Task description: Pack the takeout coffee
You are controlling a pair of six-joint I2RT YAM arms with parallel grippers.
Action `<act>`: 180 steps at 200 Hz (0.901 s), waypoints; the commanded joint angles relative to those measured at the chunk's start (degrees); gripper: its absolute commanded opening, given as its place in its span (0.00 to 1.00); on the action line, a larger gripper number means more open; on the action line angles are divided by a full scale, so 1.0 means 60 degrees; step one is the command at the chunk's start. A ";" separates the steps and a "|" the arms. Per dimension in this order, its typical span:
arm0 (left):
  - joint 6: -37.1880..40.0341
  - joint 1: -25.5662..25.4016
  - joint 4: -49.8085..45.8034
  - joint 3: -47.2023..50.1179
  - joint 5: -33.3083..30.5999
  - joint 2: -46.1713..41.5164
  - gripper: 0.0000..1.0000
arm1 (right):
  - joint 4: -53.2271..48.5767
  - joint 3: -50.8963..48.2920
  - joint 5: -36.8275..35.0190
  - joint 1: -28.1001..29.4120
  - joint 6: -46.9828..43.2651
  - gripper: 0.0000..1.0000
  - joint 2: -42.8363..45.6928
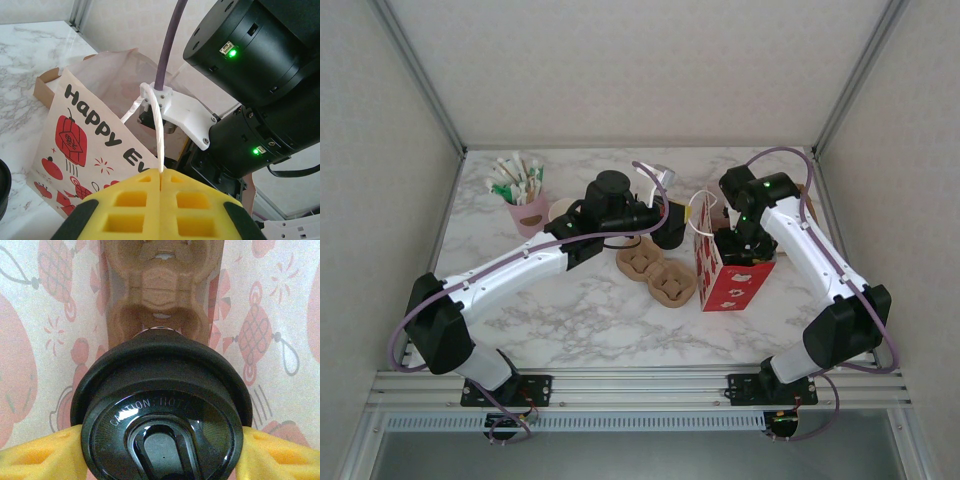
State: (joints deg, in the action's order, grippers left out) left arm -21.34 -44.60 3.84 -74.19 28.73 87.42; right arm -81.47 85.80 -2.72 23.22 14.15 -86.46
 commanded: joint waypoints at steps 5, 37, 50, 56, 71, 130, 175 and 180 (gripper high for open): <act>0.0107 -0.0090 -0.0053 -0.0159 -0.0084 0.0109 0.00 | -0.0255 0.0031 0.0170 -0.0034 0.0025 0.68 -0.0039; 0.0100 -0.0096 -0.0064 -0.0159 -0.0084 0.0109 0.00 | -0.0223 0.0026 0.0175 -0.0042 0.0029 0.68 -0.0049; 0.0100 -0.0096 -0.0053 -0.0159 -0.0071 0.0118 0.00 | -0.0175 -0.0002 0.0173 -0.0052 0.0027 0.68 -0.0013; 0.0100 -0.0096 -0.0062 -0.0159 -0.0092 0.0116 0.00 | -0.0137 -0.0014 0.0188 -0.0040 0.0011 0.68 0.0007; 0.0104 -0.0096 -0.0039 -0.0159 -0.0085 0.0135 0.00 | 0.0012 -0.0101 0.0255 -0.0052 -0.0020 0.68 0.0054; 0.0100 -0.0095 -0.0039 -0.0144 -0.0086 0.0145 0.00 | 0.0522 -0.0523 0.0306 -0.0059 -0.0097 0.68 0.0077; 0.0111 -0.0096 -0.0053 -0.0144 -0.0101 0.0139 0.00 | 0.0615 -0.0574 0.0304 -0.0071 -0.0118 0.68 0.0050; 0.0114 -0.0096 -0.0053 -0.0144 -0.0101 0.0138 0.00 | 0.0622 -0.0567 0.0305 -0.0069 -0.0121 0.68 0.0054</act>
State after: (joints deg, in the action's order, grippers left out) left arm -21.34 -44.60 3.81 -74.19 28.71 87.48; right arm -78.17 83.02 -1.41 23.22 14.11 -86.46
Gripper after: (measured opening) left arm 0.058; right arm 0.685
